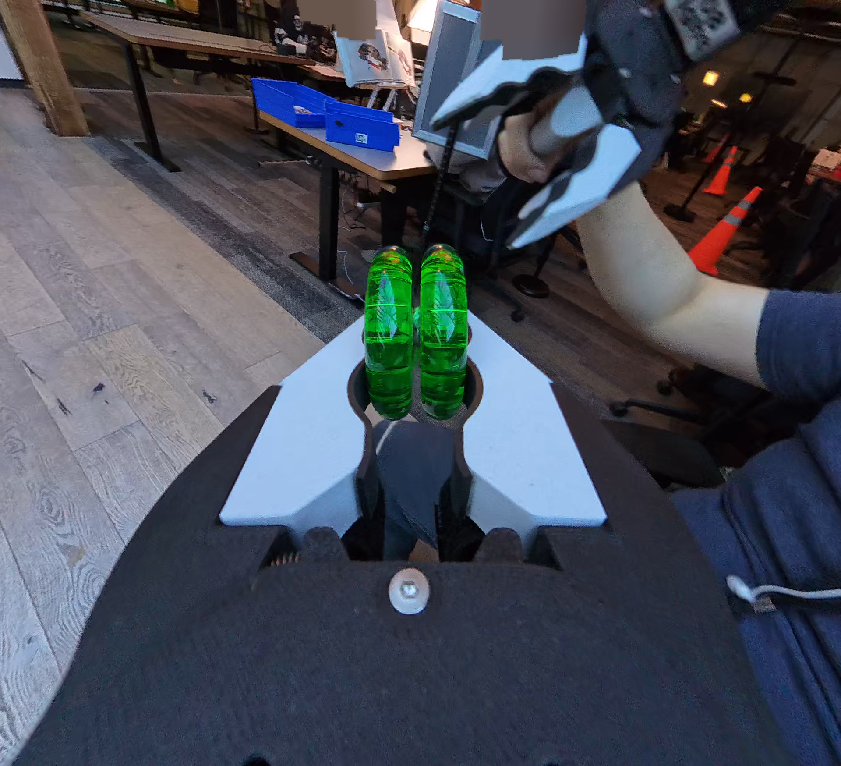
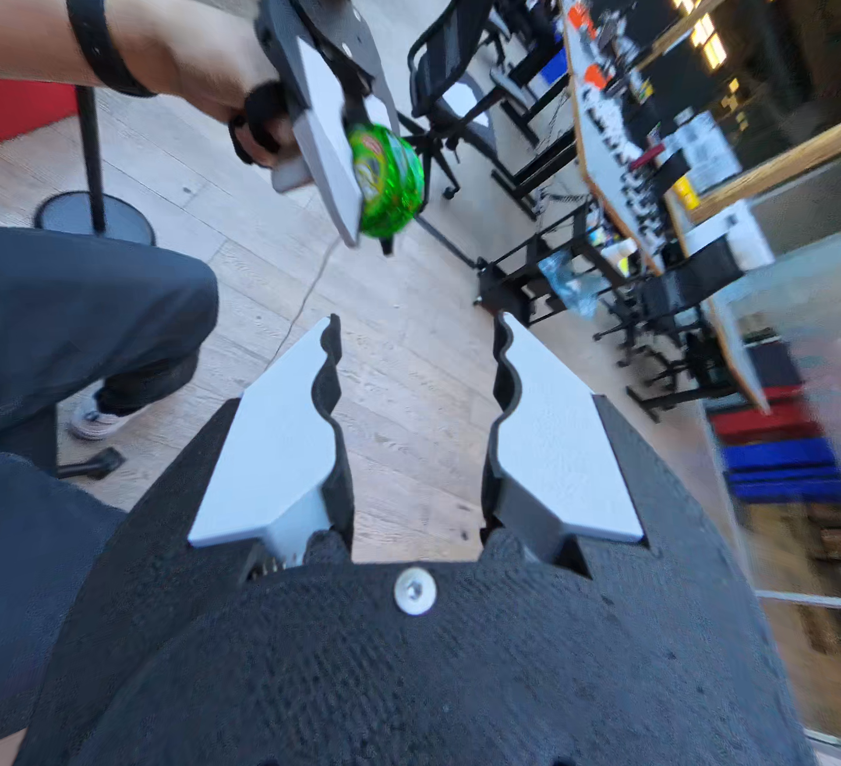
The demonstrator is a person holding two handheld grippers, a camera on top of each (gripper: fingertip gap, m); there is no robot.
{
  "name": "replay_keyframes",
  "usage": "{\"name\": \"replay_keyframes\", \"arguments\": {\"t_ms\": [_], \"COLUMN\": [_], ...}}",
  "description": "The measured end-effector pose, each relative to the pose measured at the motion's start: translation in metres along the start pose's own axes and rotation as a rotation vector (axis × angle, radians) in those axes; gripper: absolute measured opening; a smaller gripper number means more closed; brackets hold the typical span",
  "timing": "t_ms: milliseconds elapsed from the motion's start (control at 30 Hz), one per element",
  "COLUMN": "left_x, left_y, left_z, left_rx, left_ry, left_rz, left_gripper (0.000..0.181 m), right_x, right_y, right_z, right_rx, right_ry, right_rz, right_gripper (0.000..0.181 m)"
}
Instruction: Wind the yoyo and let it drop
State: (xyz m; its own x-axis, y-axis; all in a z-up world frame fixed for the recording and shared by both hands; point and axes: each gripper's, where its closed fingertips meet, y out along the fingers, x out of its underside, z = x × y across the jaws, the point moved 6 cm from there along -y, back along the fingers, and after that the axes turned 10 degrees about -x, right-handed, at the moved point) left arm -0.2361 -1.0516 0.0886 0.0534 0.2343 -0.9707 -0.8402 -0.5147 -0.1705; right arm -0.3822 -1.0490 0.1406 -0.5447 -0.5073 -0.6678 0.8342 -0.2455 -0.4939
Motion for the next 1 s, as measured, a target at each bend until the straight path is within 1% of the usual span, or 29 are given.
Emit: {"name": "replay_keyframes", "arguments": {"t_ms": [33,67,100,167,233,267,300,367,400,533,600,633,733,833,900,967,1000], "left_x": [0.000,0.000,0.001,0.003,0.002,0.001,0.001,-0.002,-0.003,-0.007,-0.008,-0.008,-0.008,-0.007,-0.007,-0.008,-0.008], "left_y": [0.002,0.002,0.002,0.002,0.002,0.002,0.003,0.006,0.006,0.009,0.008,0.007,0.005,0.004,0.003,-0.001,-0.003], "left_z": [0.002,0.002,0.003,0.006,0.011,0.014,0.019,0.027,0.030,0.041,0.043,0.044,0.047,0.051,0.055,0.059,0.061], "left_rx": [-0.076,-0.175,-0.284,-0.510,-0.708,-0.777,-0.813,-0.848,-0.863,-0.900,-0.934,-0.932,-0.946,-0.952,-0.927,-0.917,-0.889], "left_ry": [0.006,0.040,0.101,0.262,0.425,0.477,0.505,0.514,0.519,0.572,0.601,0.598,0.621,0.640,0.625,0.593,0.573], "left_rz": [0.016,0.022,0.022,0.020,0.025,0.040,0.055,0.095,0.119,0.185,0.203,0.210,0.234,0.241,0.267,0.291,0.297], "left_gripper": [0.029,0.029,0.029,0.029,0.029,0.029,0.029,0.029,0.029,0.031,0.031,0.031,0.031,0.031,0.034,0.047,0.053], "right_x": [-0.011,-0.020,-0.029,-0.040,-0.041,-0.040,-0.039,-0.034,-0.031,-0.031,-0.032,-0.034,-0.035,-0.034,-0.034,-0.034,-0.034], "right_y": [0.007,0.013,0.018,0.023,0.029,0.034,0.039,0.050,0.056,0.071,0.070,0.069,0.069,0.067,0.061,0.054,0.049], "right_z": [-0.008,-0.011,-0.012,-0.013,-0.010,-0.011,-0.013,-0.017,-0.018,-0.026,-0.026,-0.027,-0.029,-0.029,-0.028,-0.026,-0.023], "right_rx": [0.009,0.035,0.058,0.059,0.048,0.031,0.031,0.065,0.085,0.026,0.008,-0.003,-0.018,-0.089,-0.152,-0.222,-0.240], "right_ry": [-0.006,0.075,0.188,0.399,0.576,0.632,0.676,0.704,0.702,0.729,0.699,0.664,0.609,0.639,0.678,0.711,0.727], "right_rz": [-0.013,-0.017,0.015,0.158,0.292,0.334,0.375,0.395,0.388,0.413,0.442,0.456,0.483,0.516,0.562,0.613,0.631], "right_gripper": [0.069,0.073,0.076,0.072,0.071,0.073,0.075,0.082,0.080,0.072,0.067,0.061,0.061,0.061,0.061,0.061,0.061]}}
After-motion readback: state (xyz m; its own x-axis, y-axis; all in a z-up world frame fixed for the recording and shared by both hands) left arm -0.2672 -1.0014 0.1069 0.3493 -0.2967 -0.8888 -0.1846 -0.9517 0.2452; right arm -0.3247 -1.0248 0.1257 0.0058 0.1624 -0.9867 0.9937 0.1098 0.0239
